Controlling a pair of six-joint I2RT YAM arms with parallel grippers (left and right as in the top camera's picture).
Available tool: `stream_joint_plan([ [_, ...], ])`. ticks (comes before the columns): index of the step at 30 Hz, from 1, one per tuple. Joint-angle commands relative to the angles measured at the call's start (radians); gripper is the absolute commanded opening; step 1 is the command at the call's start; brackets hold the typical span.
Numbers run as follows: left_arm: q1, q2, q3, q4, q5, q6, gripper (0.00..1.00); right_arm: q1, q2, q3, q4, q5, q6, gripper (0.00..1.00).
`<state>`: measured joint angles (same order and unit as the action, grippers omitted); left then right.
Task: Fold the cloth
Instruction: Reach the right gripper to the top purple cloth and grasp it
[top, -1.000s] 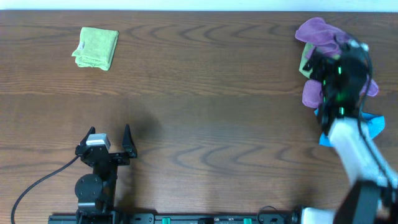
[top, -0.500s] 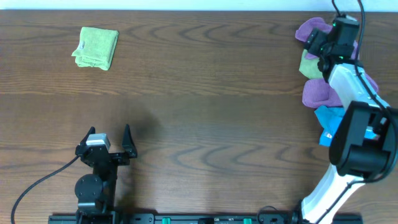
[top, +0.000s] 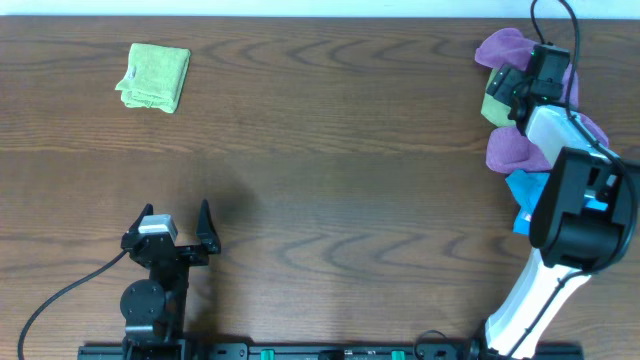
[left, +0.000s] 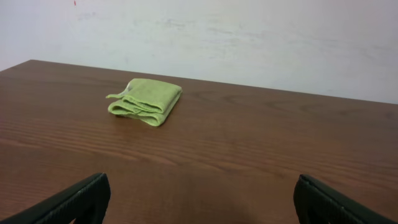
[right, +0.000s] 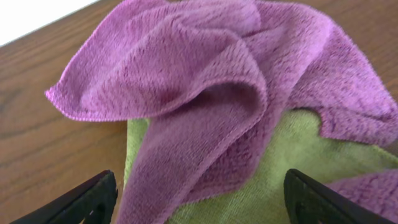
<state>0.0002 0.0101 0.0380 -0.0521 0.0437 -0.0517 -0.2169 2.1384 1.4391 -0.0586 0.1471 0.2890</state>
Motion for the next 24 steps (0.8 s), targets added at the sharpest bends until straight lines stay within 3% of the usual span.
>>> stream_joint_plan([
  [1,0.007,-0.006,-0.034,-0.024,-0.028,0.007,0.95,-0.025,0.02,0.019,0.015,0.01,0.018,0.83],
  [10,0.007,-0.006,-0.034,-0.024,-0.028,0.007,0.95,-0.027,0.069,0.019,0.105,-0.044,0.019,0.67],
  [12,0.007,-0.006,-0.034,-0.024,-0.028,0.007,0.95,-0.027,0.074,0.019,0.117,-0.047,0.022,0.53],
  [14,0.007,-0.006,-0.034,-0.024,-0.028,0.007,0.95,-0.027,0.074,0.019,0.135,-0.047,0.022,0.21],
  [15,0.007,-0.006,-0.034,-0.024,-0.028,0.007,0.95,-0.027,0.074,0.019,0.146,-0.047,0.023,0.15],
  [18,0.007,-0.006,-0.034,-0.024,-0.028,0.007,0.95,-0.027,0.074,0.019,0.179,-0.047,0.035,0.12],
  [21,0.007,-0.006,-0.034,-0.024,-0.028,0.007,0.95,-0.027,0.072,0.022,0.222,-0.048,0.082,0.01],
  [24,0.007,-0.006,-0.034,-0.024,-0.028,0.007,0.96,-0.026,0.051,0.031,0.223,-0.1,0.092,0.01],
])
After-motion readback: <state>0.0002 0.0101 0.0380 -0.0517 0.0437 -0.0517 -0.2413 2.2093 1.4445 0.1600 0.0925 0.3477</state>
